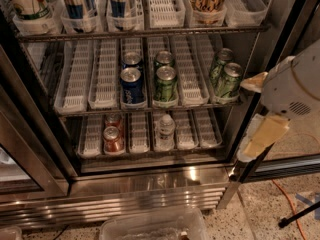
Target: Pick 7up can from top shelf of fridge
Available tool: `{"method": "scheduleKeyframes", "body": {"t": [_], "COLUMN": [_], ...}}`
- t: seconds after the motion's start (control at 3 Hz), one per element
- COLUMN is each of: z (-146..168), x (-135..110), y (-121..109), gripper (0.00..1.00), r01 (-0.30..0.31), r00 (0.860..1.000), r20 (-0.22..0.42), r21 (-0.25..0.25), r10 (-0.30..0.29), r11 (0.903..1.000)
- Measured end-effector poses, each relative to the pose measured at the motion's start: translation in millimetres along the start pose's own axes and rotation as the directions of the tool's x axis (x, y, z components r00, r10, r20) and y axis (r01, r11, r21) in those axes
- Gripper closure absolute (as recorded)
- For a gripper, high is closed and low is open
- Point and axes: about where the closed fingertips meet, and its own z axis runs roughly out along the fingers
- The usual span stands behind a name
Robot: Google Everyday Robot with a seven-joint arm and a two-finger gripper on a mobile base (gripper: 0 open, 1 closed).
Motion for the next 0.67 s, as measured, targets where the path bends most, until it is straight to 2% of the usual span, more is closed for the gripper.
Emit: {"method": "scheduleKeyframes", "body": {"t": [0.33, 0.67], "z": [28, 48], "x": [1, -9], "y": [2, 1], "gripper": [0.00, 0.00], "r01": [-0.003, -0.010], "r00": [0.982, 0.910], "r20": [0.186, 0.414], "r21": [0.039, 0.052], "r10": [-0.004, -0.012], "r11": [0.9992, 0.9986]}}
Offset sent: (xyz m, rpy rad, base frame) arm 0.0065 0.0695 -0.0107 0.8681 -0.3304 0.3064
